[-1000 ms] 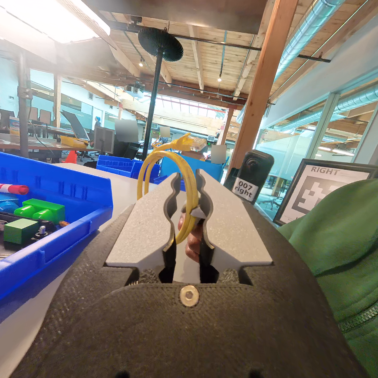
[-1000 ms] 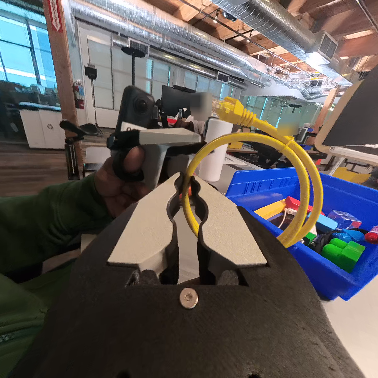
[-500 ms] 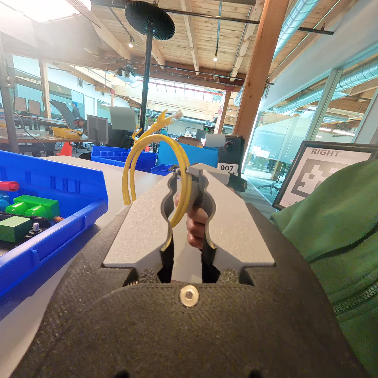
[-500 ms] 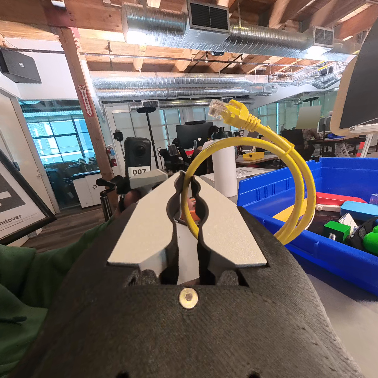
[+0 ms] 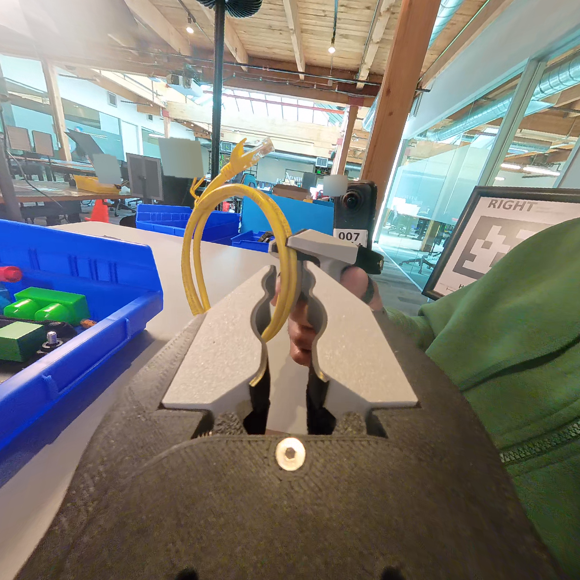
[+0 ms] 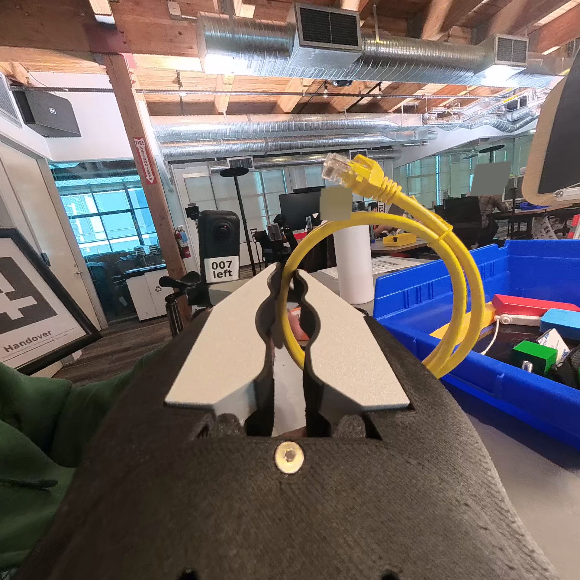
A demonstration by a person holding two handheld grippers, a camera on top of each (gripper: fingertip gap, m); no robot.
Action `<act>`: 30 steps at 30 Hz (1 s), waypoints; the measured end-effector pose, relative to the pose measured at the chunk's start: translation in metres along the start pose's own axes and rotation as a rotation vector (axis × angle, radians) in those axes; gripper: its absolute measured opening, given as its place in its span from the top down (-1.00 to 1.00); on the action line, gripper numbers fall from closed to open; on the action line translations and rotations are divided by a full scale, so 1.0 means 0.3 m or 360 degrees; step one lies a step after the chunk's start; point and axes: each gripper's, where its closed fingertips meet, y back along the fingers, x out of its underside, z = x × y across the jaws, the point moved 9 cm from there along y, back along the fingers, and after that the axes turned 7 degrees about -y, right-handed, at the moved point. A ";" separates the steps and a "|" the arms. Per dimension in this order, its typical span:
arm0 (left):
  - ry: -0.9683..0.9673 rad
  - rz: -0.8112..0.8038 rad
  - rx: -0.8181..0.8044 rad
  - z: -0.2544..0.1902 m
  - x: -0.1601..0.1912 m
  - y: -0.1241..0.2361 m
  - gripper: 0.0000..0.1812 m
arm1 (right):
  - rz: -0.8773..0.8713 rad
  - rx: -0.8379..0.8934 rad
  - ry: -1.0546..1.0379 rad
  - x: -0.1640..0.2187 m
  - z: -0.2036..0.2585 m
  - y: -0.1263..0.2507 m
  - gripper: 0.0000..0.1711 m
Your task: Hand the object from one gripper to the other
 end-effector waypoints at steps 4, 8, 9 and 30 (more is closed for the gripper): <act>-0.0044 0.0014 0.0023 -0.006 -0.003 0.003 0.92 | 0.0000 -0.0002 -0.0002 0.001 0.001 -0.001 0.88; -0.0008 -0.0034 0.0026 0.002 -0.012 0.014 0.93 | 0.0009 0.0013 -0.0009 0.004 -0.002 -0.004 0.81; 0.0000 -0.0035 0.0020 0.005 -0.012 0.016 0.94 | 0.0007 0.0020 -0.0004 0.004 -0.001 -0.004 0.80; 0.0077 -0.0172 -0.0044 0.026 -0.029 0.036 0.93 | 0.0248 0.0060 0.0223 0.055 0.019 -0.033 0.64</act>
